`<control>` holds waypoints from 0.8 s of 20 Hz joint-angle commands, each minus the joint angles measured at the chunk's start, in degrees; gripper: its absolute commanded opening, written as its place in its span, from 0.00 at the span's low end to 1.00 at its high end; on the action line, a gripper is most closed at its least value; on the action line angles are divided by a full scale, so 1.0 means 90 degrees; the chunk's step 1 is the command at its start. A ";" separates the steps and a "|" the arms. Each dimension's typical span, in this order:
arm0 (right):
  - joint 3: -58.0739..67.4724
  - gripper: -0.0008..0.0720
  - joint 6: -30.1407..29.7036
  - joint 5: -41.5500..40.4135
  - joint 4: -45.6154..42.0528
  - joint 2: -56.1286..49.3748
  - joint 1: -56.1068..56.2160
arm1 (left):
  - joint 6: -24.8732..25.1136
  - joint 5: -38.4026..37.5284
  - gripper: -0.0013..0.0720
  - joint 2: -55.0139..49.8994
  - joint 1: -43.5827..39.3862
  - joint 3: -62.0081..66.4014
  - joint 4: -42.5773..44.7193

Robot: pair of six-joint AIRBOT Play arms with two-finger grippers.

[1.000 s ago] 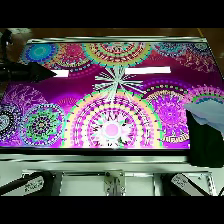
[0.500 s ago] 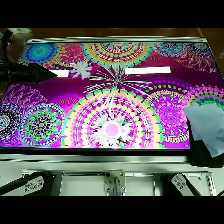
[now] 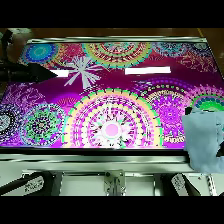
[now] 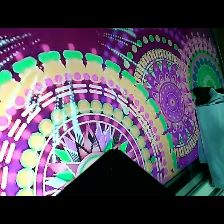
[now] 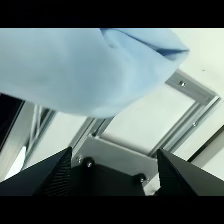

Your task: Fold the shirts.

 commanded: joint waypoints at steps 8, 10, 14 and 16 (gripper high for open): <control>0.3116 0.89 -0.0102 -0.3206 0.3031 0.0032 0.0129 | -0.0755 0.0896 0.06 -0.0007 -0.0648 0.0007 0.1681; 0.3118 0.89 -0.0432 -0.3028 0.3470 -0.0051 0.0901 | -0.1501 0.0699 0.06 -0.0097 -0.1392 0.0019 0.3524; 0.2737 0.89 -0.0733 -0.0925 0.2579 -0.0818 0.3320 | -0.1785 -0.0223 0.87 -0.0432 -0.2480 0.0019 0.4238; 0.2477 0.89 -0.0869 -0.0726 0.2790 -0.1265 0.4184 | -0.1824 -0.0454 0.82 -0.0554 -0.2715 0.0019 0.4507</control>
